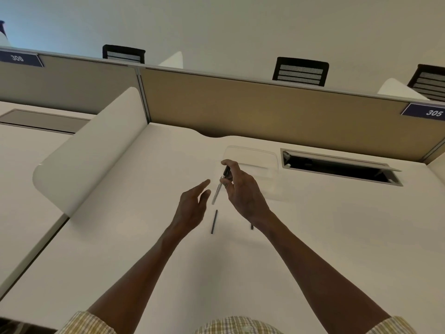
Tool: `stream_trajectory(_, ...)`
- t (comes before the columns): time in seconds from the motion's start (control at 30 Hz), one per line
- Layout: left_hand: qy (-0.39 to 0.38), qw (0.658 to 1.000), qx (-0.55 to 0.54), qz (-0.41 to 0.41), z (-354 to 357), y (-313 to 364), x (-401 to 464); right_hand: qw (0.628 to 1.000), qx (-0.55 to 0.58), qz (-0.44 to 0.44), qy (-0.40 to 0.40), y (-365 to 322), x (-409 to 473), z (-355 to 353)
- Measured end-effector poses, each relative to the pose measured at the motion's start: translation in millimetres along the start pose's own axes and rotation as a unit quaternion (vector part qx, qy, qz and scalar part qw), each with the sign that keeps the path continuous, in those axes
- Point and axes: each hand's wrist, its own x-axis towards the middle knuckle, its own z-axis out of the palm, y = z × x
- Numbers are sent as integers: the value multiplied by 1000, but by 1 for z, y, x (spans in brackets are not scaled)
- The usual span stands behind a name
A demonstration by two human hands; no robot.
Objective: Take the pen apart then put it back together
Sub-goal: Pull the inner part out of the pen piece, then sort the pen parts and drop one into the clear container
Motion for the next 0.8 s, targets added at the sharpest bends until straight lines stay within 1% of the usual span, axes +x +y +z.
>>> stream_trajectory(0.17,-4,999,-45,26,-2,14,2,1000,9,5,-1,-5,1,6)
stream_trajectory(0.27,13,996,-68,50,-2,16,1,1000,16,11,0,-7,3,10)
stream_trajectory(0.33,24,995,-81,50,-2,16,1,1000,23,18,-4,-7,5,12)
stream_trajectory(0.43,36,991,-126,28,-2,13,4,999,32,23,-16,-6,7,15)
stream_trajectory(0.53,45,990,-132,-2,-3,9,6,997,70,36,-25,-2,8,17)
stream_trajectory(0.63,52,984,-160,-51,-4,3,5,992,101,73,1,6,8,20)
stream_trajectory(0.73,49,979,-183,-79,-6,-4,4,991,62,116,36,16,3,28)
stream_trajectory(0.8,52,972,-206,-96,-8,-7,2,986,26,162,31,22,-2,37)
